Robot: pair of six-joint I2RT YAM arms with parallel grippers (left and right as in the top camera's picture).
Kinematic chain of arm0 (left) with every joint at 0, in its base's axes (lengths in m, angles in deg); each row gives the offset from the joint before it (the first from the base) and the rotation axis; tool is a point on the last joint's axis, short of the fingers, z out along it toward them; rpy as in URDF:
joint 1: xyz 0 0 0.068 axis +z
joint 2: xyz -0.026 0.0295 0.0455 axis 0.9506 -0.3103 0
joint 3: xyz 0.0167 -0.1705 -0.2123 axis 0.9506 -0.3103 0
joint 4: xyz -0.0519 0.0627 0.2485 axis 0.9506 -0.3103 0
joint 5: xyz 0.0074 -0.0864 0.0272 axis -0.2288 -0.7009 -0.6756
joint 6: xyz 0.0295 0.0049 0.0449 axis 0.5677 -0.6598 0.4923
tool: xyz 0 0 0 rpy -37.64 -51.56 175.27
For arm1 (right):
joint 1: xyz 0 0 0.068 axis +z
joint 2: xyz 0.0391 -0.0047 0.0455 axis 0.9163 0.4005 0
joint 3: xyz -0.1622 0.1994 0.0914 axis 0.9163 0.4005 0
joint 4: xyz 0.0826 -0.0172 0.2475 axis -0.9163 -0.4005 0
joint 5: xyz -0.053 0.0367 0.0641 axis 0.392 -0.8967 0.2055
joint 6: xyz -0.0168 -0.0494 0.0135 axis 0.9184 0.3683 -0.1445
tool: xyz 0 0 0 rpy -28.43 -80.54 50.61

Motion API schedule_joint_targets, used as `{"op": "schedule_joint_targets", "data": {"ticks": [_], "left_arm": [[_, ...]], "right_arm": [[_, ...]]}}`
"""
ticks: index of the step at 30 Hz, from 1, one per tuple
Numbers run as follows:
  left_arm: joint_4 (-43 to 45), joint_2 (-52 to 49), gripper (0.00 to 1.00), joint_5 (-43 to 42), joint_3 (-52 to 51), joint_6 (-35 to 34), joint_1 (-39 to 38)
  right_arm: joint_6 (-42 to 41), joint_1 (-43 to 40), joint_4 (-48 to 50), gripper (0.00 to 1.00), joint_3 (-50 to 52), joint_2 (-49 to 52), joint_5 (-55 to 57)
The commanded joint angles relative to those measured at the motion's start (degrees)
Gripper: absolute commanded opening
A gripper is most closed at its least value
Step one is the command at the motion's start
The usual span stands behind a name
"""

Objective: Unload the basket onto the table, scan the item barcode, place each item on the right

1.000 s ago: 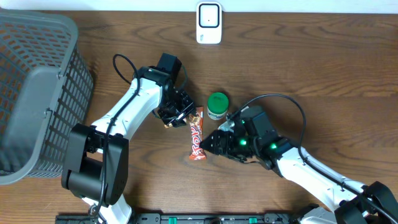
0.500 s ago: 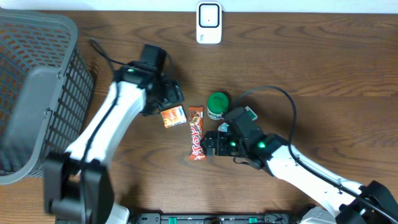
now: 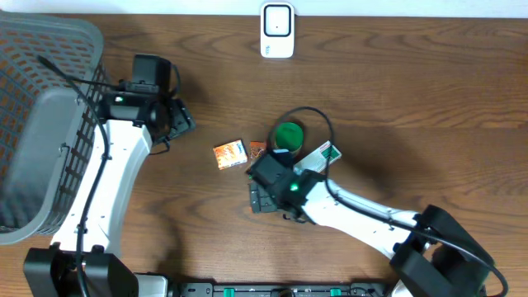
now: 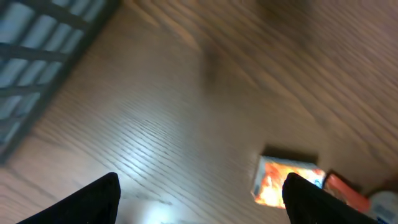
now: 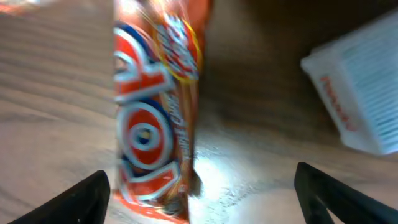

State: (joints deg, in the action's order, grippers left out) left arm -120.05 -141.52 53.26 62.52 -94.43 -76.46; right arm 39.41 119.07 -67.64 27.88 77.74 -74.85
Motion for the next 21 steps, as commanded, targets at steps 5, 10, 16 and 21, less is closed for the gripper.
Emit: {"op": "schedule_joint_targets", "data": {"ticks": [5, 10, 16, 21], "left_arm": [[-0.52, 0.0, 0.84, 1.99, 0.66, 1.16, 2.23], [-0.5, 0.0, 0.84, 2.01, 0.31, 1.18, 2.23], [-0.5, 0.0, 0.84, 2.05, -1.55, 1.2, 2.23], [-0.5, 0.0, 0.84, 2.05, -3.76, 1.22, 2.23]], "right_arm": [[0.37, 0.85, -1.53, 0.93, -7.04, -0.04, 10.8], [2.38, 0.11, -1.79, 0.91, -11.28, 5.49, 9.68], [4.02, -0.5, -5.86, 0.9, -21.09, 14.99, 10.01], [2.23, -2.73, -7.52, 0.86, -24.55, 18.56, 9.44]]}}
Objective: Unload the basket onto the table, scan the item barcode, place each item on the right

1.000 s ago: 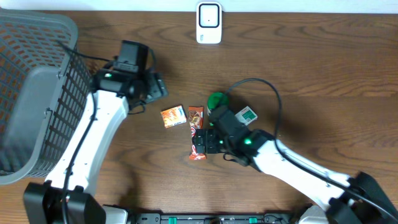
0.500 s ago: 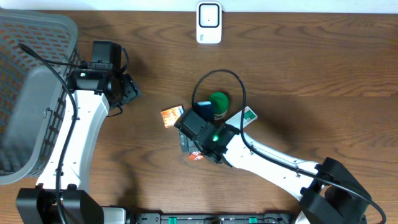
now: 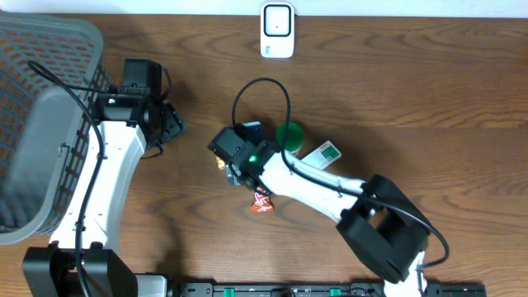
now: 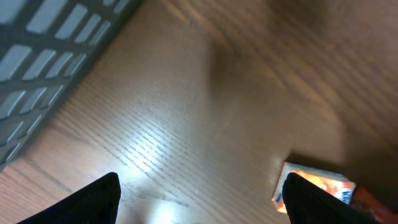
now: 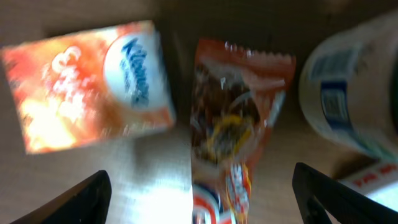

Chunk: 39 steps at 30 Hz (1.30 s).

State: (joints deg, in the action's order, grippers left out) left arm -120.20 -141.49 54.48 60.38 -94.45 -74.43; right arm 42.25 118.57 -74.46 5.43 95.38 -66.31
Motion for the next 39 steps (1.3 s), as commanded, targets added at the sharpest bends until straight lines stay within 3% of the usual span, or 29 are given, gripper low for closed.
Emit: {"op": "schedule_joint_targets", "data": {"ticks": [1, 9, 13, 23, 33, 36, 39], "left_arm": [[-0.35, -0.02, 0.84, 0.92, -1.97, 1.22, 0.2], [0.35, -0.02, 0.84, 2.25, -3.93, 1.2, 0.2], [0.52, -0.02, 0.84, 2.27, -3.96, 1.2, 0.2], [0.42, -0.02, 0.85, 2.25, -3.96, 1.22, 0.2], [0.46, -0.02, 0.86, 2.25, -3.96, 1.2, 0.2], [0.46, -0.02, 0.86, 2.25, -3.96, 1.2, 0.2], [0.46, -0.02, 0.86, 2.25, -3.96, 1.2, 0.2]], "right_arm": [[-0.61, -2.91, -0.76, 0.85, -2.12, 0.92, 0.07], [1.03, -8.2, 0.0, 0.79, -2.12, 2.29, -12.48], [1.68, -8.17, 0.22, 0.74, -2.12, 2.49, -12.09], [1.84, -10.67, 1.33, 0.79, -2.1, 2.78, -14.82], [7.23, -14.45, 6.38, 0.81, -1.57, 4.66, -26.49], [8.72, -14.95, 6.19, 0.77, -1.57, 6.95, -28.04], [10.03, -15.63, 6.23, 0.66, -1.57, 9.29, -30.29]]}}
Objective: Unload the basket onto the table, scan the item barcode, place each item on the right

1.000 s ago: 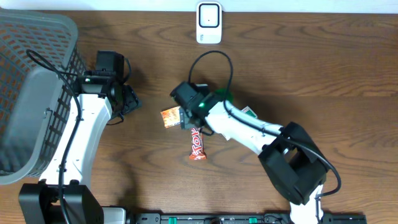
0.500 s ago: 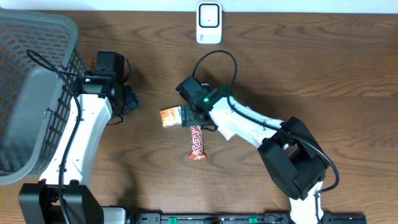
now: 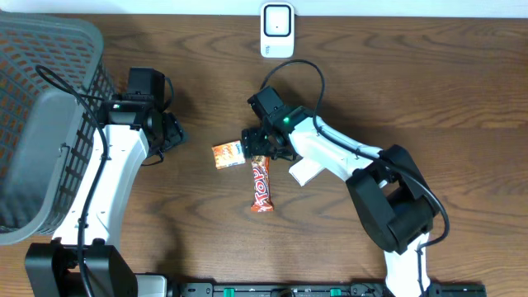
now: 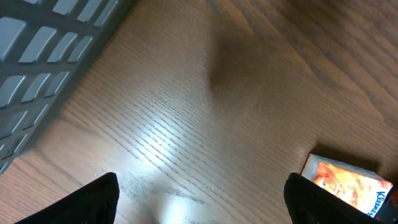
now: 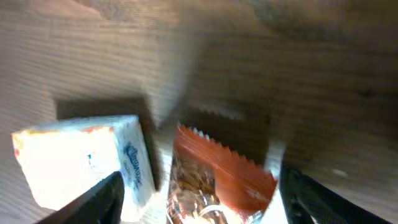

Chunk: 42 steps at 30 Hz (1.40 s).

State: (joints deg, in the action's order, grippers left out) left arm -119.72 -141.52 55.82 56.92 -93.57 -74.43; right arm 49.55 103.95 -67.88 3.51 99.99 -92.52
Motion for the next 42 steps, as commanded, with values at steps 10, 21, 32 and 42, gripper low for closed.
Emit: {"op": "schedule_joint_targets", "data": {"ticks": [10, 21, 32, 42], "left_arm": [[-0.02, 0.0, 0.86, 0.92, -0.5, 0.33, 0.2], [-0.02, 0.0, 0.86, 0.92, -0.5, 0.33, 0.2], [-0.02, 0.0, 0.86, 0.92, -0.5, 0.33, 0.2], [-0.02, 0.0, 0.86, 0.92, -0.5, 0.33, 0.2]], "right_arm": [[11.32, -2.29, -3.34, 0.01, 0.35, 6.12, -8.59], [12.48, -5.31, -11.52, 0.01, 0.33, -1.18, -2.23], [5.55, 1.31, -19.96, 0.01, 0.33, -13.92, 30.03], [-3.54, 11.56, -21.73, 0.01, 0.35, -14.14, 64.3]]}}
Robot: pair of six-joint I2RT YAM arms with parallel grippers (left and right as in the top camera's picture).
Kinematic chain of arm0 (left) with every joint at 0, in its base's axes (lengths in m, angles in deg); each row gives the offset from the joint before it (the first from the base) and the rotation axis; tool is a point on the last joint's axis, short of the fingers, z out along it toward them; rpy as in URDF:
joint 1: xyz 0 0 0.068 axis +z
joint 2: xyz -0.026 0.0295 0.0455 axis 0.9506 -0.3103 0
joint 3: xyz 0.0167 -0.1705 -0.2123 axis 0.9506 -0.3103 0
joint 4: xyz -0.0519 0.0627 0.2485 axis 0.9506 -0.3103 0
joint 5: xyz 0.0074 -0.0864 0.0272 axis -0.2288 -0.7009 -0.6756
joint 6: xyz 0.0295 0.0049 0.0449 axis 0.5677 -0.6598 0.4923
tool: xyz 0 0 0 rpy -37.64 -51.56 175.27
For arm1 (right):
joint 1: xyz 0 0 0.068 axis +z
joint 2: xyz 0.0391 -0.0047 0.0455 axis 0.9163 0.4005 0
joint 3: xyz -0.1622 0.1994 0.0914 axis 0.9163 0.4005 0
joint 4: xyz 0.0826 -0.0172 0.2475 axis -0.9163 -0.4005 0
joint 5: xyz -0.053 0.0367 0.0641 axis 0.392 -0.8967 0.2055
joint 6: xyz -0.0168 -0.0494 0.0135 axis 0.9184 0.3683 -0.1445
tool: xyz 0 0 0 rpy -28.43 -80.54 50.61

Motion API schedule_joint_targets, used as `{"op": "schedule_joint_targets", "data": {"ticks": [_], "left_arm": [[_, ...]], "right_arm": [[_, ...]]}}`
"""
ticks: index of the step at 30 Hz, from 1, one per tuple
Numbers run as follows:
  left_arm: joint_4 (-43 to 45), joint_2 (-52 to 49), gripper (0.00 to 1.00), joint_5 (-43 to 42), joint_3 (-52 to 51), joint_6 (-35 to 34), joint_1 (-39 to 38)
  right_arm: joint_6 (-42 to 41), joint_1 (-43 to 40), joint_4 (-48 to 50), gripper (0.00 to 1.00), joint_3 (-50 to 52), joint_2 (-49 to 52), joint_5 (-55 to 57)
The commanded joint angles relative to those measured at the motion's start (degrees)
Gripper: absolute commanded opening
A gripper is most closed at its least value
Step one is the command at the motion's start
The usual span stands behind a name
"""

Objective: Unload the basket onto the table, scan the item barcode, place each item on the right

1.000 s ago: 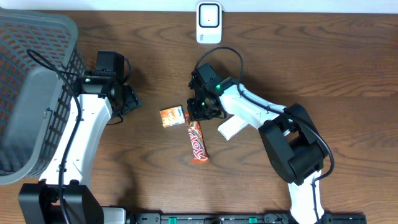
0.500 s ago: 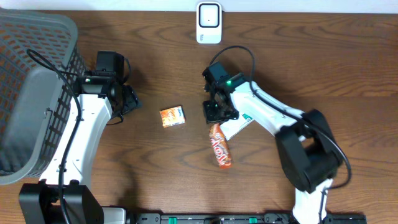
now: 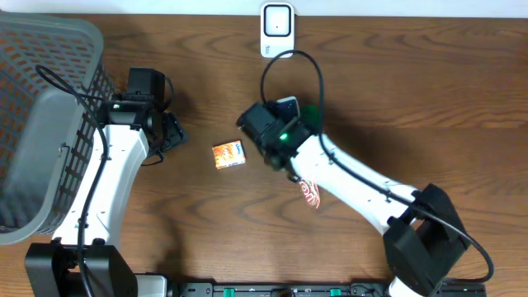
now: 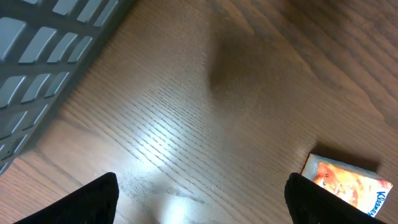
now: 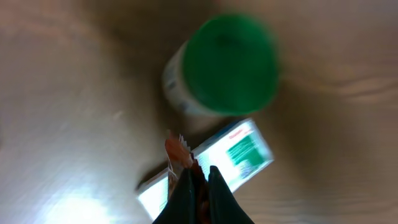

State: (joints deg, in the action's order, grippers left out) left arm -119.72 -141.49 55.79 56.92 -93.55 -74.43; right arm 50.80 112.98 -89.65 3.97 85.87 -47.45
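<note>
My right gripper (image 5: 200, 194) is shut on the end of an orange candy bar wrapper (image 5: 176, 151) and holds it above the table. Seen from overhead, the bar (image 3: 309, 194) sticks out beside the right arm. Below it stand a green-lidded jar (image 5: 229, 62) and a white and green box (image 5: 239, 154). A white scanner (image 3: 277, 30) sits at the table's far edge. My left gripper (image 4: 199, 205) is open over bare wood, left of an orange tissue pack (image 4: 348, 183).
A grey basket (image 3: 41, 124) fills the left side, and its wall (image 4: 43, 50) shows in the left wrist view. The tissue pack (image 3: 228, 154) lies mid-table between the arms. The jar's green lid (image 3: 311, 111) peeks out behind the right wrist.
My right gripper was open, low over the bar's far end beside the tissue pack. Now it is shut on the bar and raised, with the bar off the table. The left arm has not moved.
The right gripper was open at the candy bar's near end. Then it stood open over the tissue pack and the bar. Then it was at the bar's far end by the jar. Now it holds the bar raised. The left gripper stayed open near the basket.
</note>
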Motion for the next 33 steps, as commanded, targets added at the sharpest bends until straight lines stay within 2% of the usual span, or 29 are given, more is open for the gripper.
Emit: {"op": "schedule_joint_targets", "data": {"ticks": [1, 3, 8, 14, 21, 25, 27, 30, 33], "left_arm": [[-0.02, -0.02, 0.86, 0.94, -0.5, 0.31, 0.2], [-0.02, -0.02, 0.86, 0.94, -0.5, 0.31, 0.2], [-0.02, -0.02, 0.86, 0.94, -0.5, 0.31, 0.2], [-0.02, -0.02, 0.86, 0.94, -0.5, 0.31, 0.2], [-0.02, -0.02, 0.86, 0.94, -0.5, 0.33, 0.2], [-0.02, -0.02, 0.86, 0.94, -0.5, 0.31, 0.2], [-0.02, -0.02, 0.86, 0.94, -0.5, 0.31, 0.2], [-0.02, -0.02, 0.86, 0.94, -0.5, 0.31, 0.2], [-0.02, -0.02, 0.86, 0.94, -0.5, 0.31, 0.2]], "right_arm": [[-5.09, 3.48, 0.42, 0.01, -0.11, -0.02, 22.45], [-5.05, 4.68, 1.77, 0.01, -0.11, -0.02, 25.92], [-2.97, 4.59, 6.56, 0.01, -0.11, 1.2, 26.56], [0.46, 3.72, 11.93, 0.01, -0.11, 7.37, 29.75], [11.26, 5.38, 16.02, 0.01, -0.11, 14.88, 29.49], [11.23, 6.67, 15.1, 0.01, -0.11, 16.06, 27.43], [11.26, 6.93, 14.97, 0.09, -0.11, 16.02, 25.16], [11.23, 7.28, 14.64, 0.32, -0.11, 16.02, 22.84], [11.23, 7.34, 14.21, 0.44, -0.11, 16.02, 20.17]]}}
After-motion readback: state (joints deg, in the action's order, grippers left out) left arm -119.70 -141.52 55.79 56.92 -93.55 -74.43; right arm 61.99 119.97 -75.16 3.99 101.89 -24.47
